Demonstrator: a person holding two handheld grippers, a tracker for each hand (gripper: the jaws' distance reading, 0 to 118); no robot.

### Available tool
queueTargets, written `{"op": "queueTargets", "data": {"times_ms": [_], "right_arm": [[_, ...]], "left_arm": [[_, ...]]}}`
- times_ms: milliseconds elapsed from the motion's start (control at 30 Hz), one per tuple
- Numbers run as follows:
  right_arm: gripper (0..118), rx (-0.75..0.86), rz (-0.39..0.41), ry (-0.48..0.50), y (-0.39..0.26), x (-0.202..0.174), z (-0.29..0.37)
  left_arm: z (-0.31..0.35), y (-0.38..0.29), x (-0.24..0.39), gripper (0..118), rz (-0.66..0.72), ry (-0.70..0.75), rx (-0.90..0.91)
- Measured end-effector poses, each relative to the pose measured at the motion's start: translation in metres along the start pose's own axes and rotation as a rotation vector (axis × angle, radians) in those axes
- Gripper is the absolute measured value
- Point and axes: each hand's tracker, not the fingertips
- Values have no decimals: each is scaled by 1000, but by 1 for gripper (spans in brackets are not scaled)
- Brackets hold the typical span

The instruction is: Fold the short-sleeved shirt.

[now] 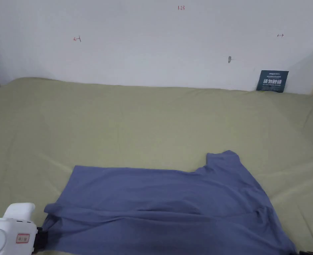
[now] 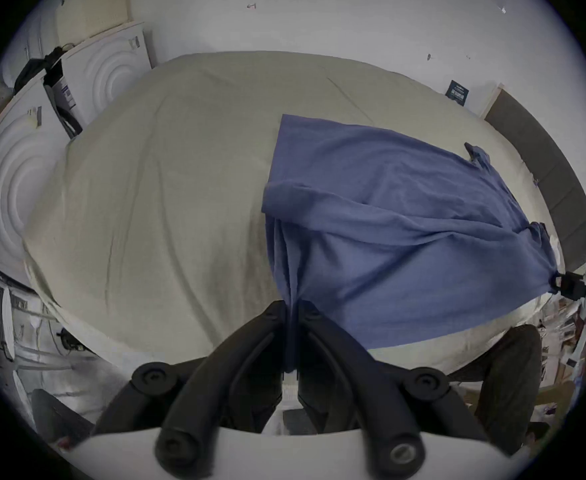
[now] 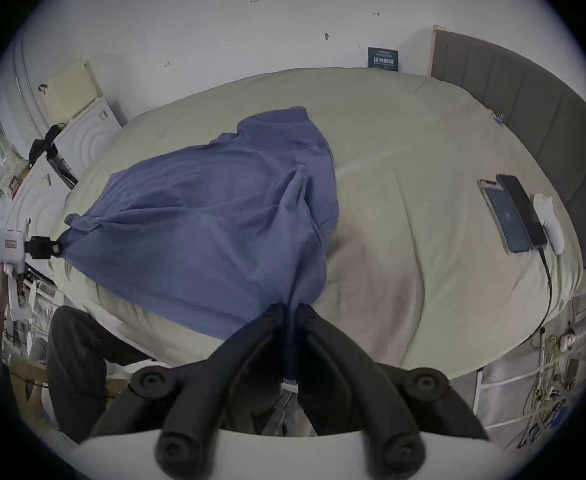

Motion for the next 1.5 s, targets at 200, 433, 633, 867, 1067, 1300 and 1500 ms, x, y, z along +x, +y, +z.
{"op": "queueTargets", "data": {"times_ms": [200, 433, 633, 867, 1067, 1300, 1500], "right_arm": [[80, 89, 78, -91, 6, -14, 12], [42, 183, 89, -83, 39, -29, 20], [1, 266, 55, -68, 79, -50, 3], [1, 241, 52, -78, 136, -39, -56], [1, 193, 46, -93, 170, -18, -103], [1, 116, 45, -121, 186, 7, -140], [44, 50, 14, -83, 208, 20, -159]], "left_arm": [[9, -2, -4, 118, 44, -29, 57], [37, 33, 10, 70, 23, -28, 233], [-6, 91, 25, 0, 17, -29, 204], [-95, 171, 32, 0, -3, 18, 103], [-162, 208, 31, 116, -34, 79, 64], [-166, 208, 48, 83, -53, 112, -6], [-152, 214, 51, 0, -86, 33, 5]]}}
